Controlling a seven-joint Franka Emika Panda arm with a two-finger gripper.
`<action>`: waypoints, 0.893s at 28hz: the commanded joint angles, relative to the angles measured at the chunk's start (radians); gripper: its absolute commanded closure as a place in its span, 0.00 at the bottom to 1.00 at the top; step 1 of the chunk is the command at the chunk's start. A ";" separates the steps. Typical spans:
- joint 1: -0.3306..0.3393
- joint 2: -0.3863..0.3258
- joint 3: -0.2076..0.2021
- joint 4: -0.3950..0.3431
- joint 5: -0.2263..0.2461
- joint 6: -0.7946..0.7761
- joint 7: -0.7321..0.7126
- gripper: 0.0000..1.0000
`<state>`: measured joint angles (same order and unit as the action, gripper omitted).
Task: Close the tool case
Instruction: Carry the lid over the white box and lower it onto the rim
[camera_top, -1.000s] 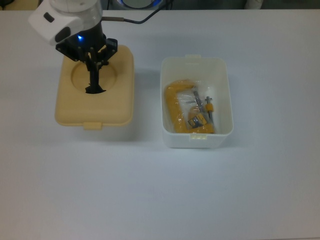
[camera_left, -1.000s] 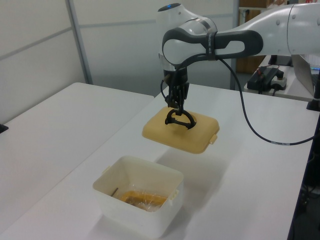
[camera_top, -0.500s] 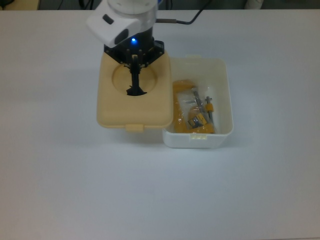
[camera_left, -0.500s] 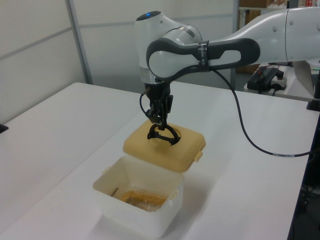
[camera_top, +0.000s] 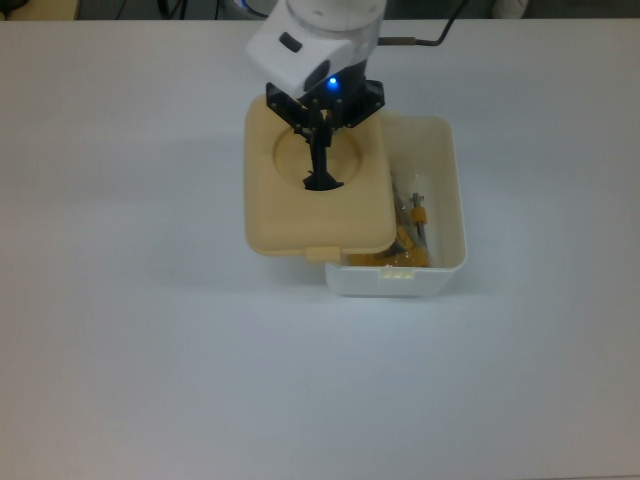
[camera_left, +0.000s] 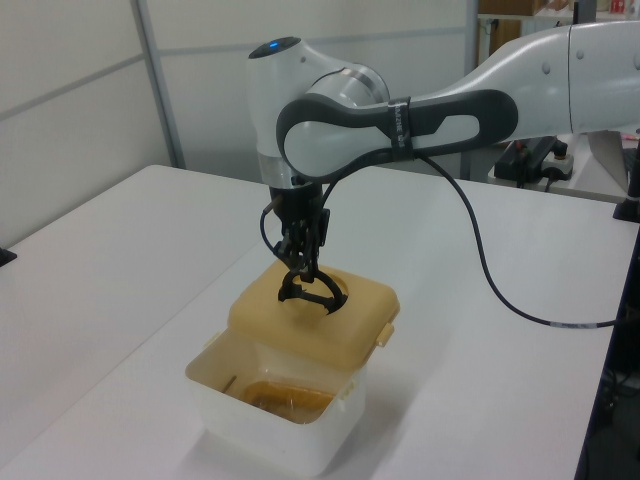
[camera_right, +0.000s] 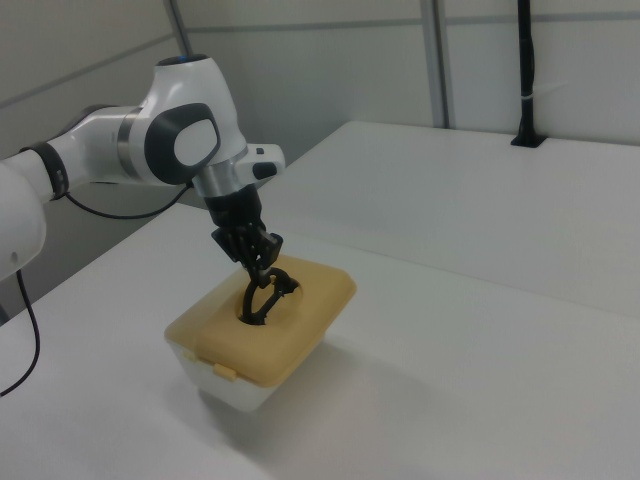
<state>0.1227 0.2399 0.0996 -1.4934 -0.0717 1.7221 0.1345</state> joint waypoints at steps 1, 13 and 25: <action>0.044 0.001 -0.008 0.002 0.001 -0.007 0.043 1.00; 0.115 0.016 -0.008 0.011 0.001 -0.002 0.089 1.00; 0.127 0.073 -0.008 0.078 0.003 -0.001 0.134 1.00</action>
<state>0.2403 0.2923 0.1001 -1.4551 -0.0718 1.7224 0.2260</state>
